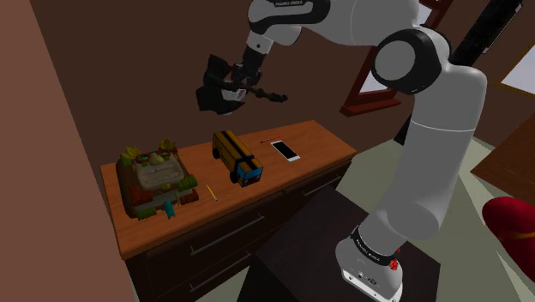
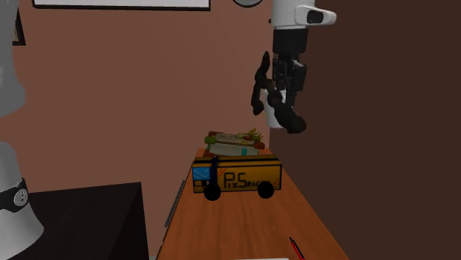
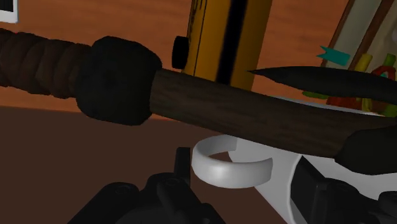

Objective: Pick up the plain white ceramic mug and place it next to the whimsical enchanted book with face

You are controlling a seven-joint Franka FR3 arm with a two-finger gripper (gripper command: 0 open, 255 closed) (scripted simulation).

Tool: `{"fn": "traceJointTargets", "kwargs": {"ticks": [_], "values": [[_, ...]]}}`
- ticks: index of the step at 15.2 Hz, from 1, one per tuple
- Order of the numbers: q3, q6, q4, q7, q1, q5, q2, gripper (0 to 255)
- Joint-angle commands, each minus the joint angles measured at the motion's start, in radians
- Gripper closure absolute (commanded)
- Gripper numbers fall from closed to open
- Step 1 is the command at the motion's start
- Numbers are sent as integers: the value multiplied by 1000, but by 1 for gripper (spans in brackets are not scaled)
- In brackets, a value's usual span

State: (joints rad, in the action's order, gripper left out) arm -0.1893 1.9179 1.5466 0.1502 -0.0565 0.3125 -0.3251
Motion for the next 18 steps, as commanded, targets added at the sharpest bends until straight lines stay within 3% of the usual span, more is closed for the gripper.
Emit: {"fn": "traceJointTargets", "kwargs": {"ticks": [1, 10, 18], "values": [[13, 1, -35, -41, -23, -2, -26, 255], [63, -23, -239, -222, -131, -23, -164, 255], [111, 79, -149, -211, -101, -36, -173, 255]]}}
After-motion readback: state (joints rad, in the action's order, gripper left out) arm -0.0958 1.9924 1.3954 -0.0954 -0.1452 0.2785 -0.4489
